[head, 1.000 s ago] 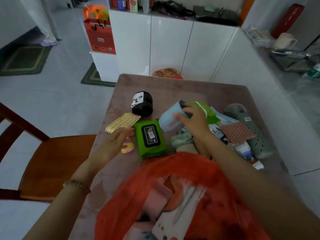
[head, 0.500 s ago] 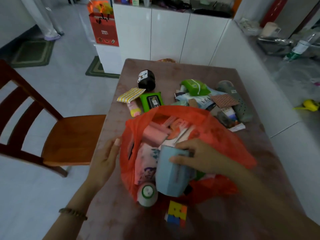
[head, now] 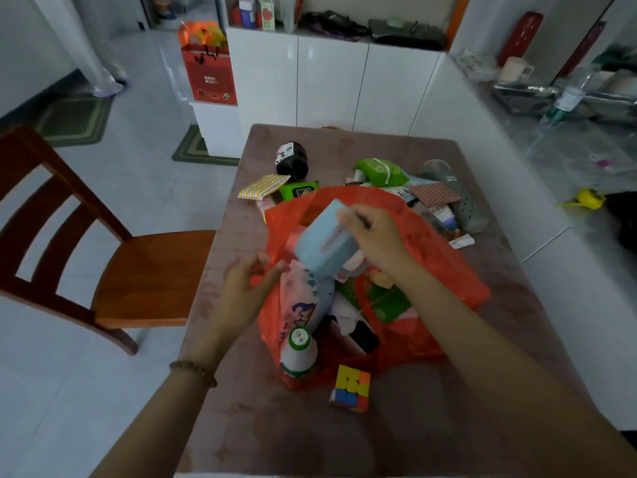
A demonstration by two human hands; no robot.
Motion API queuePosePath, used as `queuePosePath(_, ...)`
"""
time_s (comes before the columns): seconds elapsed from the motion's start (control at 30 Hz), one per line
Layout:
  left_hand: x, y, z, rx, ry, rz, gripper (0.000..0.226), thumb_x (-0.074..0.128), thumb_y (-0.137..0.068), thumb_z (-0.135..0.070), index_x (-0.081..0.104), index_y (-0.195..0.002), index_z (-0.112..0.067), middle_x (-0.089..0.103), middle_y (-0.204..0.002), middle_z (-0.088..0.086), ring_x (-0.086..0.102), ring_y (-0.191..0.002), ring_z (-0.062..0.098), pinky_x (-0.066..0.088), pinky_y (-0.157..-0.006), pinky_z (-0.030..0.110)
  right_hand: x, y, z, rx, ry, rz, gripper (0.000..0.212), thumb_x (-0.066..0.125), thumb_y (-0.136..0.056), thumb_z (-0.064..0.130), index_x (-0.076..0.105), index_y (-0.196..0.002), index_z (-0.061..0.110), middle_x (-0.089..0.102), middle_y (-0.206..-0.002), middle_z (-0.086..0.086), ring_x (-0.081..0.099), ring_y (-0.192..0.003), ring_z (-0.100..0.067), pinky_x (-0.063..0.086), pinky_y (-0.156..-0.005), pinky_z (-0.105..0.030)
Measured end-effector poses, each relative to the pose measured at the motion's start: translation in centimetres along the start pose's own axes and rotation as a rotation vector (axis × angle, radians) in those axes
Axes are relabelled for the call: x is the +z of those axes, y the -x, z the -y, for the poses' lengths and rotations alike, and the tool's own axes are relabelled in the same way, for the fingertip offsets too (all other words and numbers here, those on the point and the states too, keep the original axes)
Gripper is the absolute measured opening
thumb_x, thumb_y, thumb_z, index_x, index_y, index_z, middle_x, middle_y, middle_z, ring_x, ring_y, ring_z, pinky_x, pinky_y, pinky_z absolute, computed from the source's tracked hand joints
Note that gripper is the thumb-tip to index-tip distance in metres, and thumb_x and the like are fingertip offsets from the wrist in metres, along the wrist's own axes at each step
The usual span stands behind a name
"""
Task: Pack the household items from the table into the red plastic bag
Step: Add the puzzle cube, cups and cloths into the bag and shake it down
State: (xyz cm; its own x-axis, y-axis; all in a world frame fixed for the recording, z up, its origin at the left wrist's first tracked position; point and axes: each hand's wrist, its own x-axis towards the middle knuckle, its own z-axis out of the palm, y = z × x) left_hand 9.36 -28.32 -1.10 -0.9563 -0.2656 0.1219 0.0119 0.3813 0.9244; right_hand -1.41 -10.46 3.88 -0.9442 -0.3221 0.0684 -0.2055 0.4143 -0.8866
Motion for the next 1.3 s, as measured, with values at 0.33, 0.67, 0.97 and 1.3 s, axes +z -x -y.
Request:
queuePosePath(0.33,-0.4,-1.9,-0.4,-0.018,0.229,0.141,0.025,0.044,-0.098,-0.018,0.051,-0.119,-0.009,0.052,-0.058,0.000,0.048,-0.039,0.007,0.043,-0.044,0.018,-1.2,3.9,-1.6,-0.009,-0.030,-0.098,0.023,0.064,-0.088,0.021,0.063,-0.110,0.019,0.063,-0.109,0.005,0.058,-0.098,-0.011,0.047,-0.084,-0.024)
queuePosePath(0.67,0.2,-1.5,-0.1,-0.079,0.300,0.145,0.034,0.041,-0.099,-0.022,0.046,-0.130,-0.010,0.052,-0.056,-0.008,0.045,-0.041,0.004,0.042,-0.043,0.017,3.8,18.0,-13.7,0.186,0.366,0.473,0.068,0.075,-0.076,0.031,0.041,-0.136,0.033,0.037,-0.139,0.015,0.036,-0.128,-0.003,0.032,-0.110,-0.023)
queuePosePath(0.97,-0.8,-2.0,0.1,-0.119,0.354,0.114,0.033,0.040,-0.100,-0.019,0.047,-0.126,0.000,0.053,-0.053,-0.009,0.039,-0.037,0.003,0.037,-0.037,0.016,1.6,16.6,-8.3,0.113,0.360,0.329,0.073,0.077,-0.070,0.044,0.043,-0.135,0.039,0.051,-0.131,0.015,0.052,-0.117,-0.004,0.048,-0.097,-0.028)
queuePosePath(1.3,-0.7,-1.9,-0.2,-0.118,0.327,0.104,0.035,0.040,-0.100,-0.017,0.044,-0.131,-0.001,0.054,-0.050,-0.010,0.040,-0.037,0.003,0.036,-0.037,0.016,2.8,3.3,-0.3,0.051,-0.041,0.037,0.057,0.072,-0.082,0.026,0.047,-0.133,0.018,0.053,-0.122,0.010,0.052,-0.108,0.000,0.046,-0.084,-0.016)
